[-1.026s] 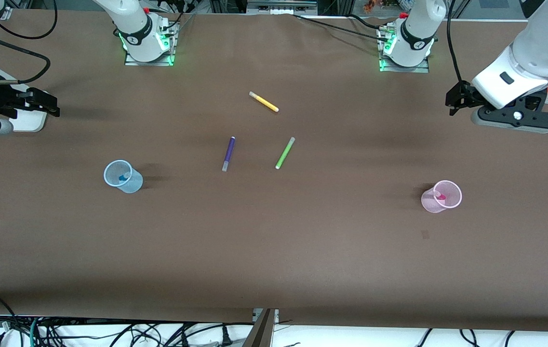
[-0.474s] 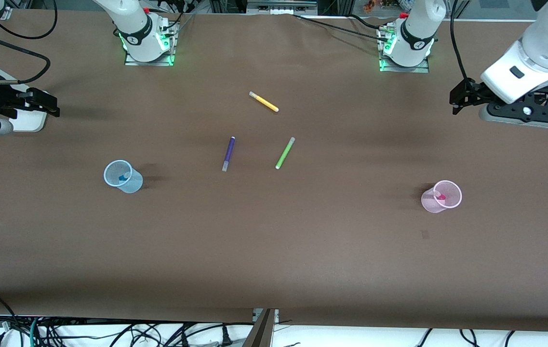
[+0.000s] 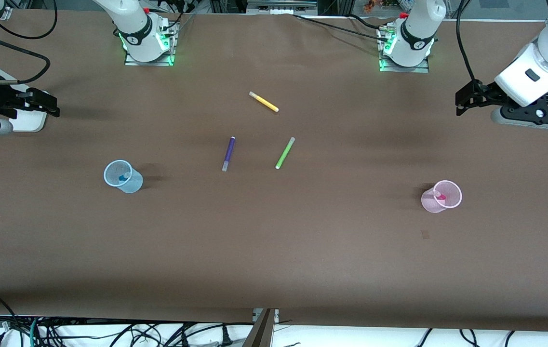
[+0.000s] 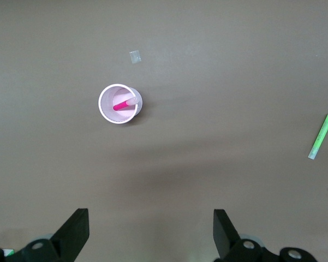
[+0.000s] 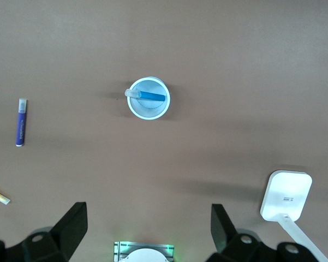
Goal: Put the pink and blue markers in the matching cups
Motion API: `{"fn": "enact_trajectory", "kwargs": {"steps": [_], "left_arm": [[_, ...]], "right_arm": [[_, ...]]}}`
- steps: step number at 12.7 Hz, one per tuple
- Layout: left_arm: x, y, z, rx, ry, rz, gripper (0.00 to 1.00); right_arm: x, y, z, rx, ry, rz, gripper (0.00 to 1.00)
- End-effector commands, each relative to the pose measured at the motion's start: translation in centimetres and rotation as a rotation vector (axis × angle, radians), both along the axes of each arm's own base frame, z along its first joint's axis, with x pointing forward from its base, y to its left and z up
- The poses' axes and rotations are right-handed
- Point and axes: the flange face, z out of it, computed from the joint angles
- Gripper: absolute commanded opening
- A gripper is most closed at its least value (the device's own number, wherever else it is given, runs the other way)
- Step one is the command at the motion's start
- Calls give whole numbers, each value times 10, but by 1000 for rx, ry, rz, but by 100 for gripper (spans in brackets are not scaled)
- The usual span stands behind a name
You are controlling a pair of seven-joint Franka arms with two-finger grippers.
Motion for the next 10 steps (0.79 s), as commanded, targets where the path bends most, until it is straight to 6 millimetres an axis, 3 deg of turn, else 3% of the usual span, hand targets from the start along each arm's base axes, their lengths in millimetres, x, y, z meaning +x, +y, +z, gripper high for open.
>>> {"fn": "enact_trajectory", "kwargs": {"steps": [1,10], "left_arm": [[3,5,3,-23,-13,-4,100],[8,10,-3,-22,-1,8,100]], "right_arm": [[2,-2,3,-8,-8,-4,100],[2,-2,3,-8,-8,-4,100]]}}
